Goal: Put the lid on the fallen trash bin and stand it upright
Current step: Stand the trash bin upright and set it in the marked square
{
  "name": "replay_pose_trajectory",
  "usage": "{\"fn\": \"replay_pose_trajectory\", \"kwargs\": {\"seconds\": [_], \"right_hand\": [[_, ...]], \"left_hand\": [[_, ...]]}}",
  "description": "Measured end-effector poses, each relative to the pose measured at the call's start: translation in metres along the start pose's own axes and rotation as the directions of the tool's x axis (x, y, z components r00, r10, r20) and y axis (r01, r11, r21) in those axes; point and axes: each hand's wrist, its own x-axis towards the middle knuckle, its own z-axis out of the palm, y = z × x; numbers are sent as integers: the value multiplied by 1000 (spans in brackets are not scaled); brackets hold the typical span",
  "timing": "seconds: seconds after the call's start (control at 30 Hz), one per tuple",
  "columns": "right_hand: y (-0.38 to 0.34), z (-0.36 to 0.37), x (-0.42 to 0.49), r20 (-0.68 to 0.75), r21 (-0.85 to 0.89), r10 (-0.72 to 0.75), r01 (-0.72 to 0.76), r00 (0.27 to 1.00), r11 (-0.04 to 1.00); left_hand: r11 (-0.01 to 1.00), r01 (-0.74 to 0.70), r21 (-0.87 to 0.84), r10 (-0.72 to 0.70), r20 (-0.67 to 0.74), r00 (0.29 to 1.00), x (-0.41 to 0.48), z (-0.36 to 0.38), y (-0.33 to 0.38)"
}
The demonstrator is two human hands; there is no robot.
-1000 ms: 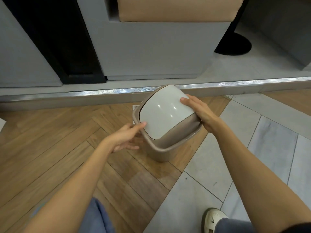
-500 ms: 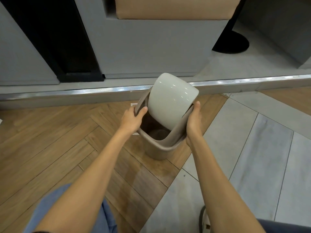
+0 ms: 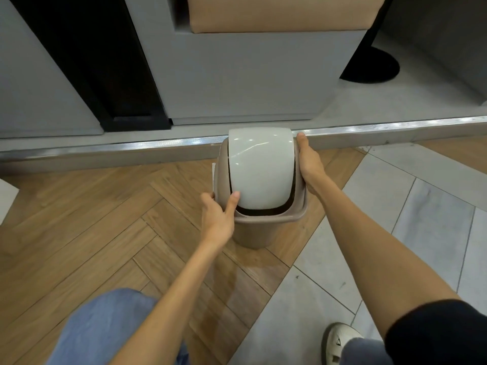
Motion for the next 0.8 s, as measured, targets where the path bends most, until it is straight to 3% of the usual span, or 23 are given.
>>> {"fn": "replay_pose_trajectory", "kwargs": {"seconds": [0.2, 0.37, 0.5, 0.8], "right_hand": [[-2, -3, -2, -76, -134, -121, 110, 990, 985], [14, -11, -16, 3, -125, -118, 117, 993, 985], [33, -1, -24, 95, -33, -30, 34, 995, 999], [27, 16, 2, -66, 76, -110, 115, 992, 990]], "left_hand": [[953, 122, -277, -104, 79, 991, -9, 4, 4], [909, 292, -298, -239, 204, 949, 5, -6, 8], [862, 370, -346, -270, 303, 914, 23, -8, 17], [866, 342, -364, -257, 263, 930, 50, 8, 36]]}}
